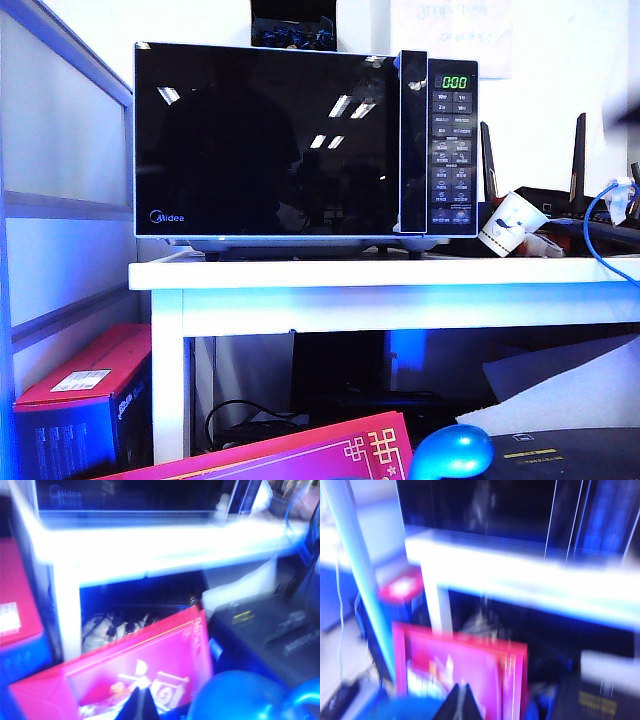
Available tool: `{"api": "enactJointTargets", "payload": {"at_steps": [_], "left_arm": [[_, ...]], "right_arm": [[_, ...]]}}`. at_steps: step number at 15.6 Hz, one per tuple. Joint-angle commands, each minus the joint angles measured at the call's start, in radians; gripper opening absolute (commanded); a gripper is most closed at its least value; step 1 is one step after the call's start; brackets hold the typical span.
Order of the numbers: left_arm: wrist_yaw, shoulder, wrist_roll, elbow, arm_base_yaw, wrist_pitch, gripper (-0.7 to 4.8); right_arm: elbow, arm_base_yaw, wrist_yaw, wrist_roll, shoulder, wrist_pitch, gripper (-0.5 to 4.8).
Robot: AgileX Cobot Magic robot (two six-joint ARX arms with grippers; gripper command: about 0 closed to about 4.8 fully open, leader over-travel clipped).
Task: Open the microwave door, place the orange inside the microwave, then close the microwave door.
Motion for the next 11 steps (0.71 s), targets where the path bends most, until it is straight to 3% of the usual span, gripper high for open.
{"api": "enactJointTargets", "payload": {"at_steps": [1,3,11], "left_arm": [[0.003,-0.001,0.018,-0.001,-0.001,-0.033,-0.03],[0.011,-0.002,0.012,-0.001,-0.001,-0.044,-0.03],[0.007,-0.002,0.013,-0.001,-0.001,-0.045,-0.03]], "right_arm": [[-0.035,0.001,0.003,0.008,-0.07,-0.106,-0.04],[-0.04,0.001,0.003,0.008,-0.075,-0.214,-0.04],[-0.039,0.001,0.021,0.008,-0.075,-0.215,-0.04]]}}
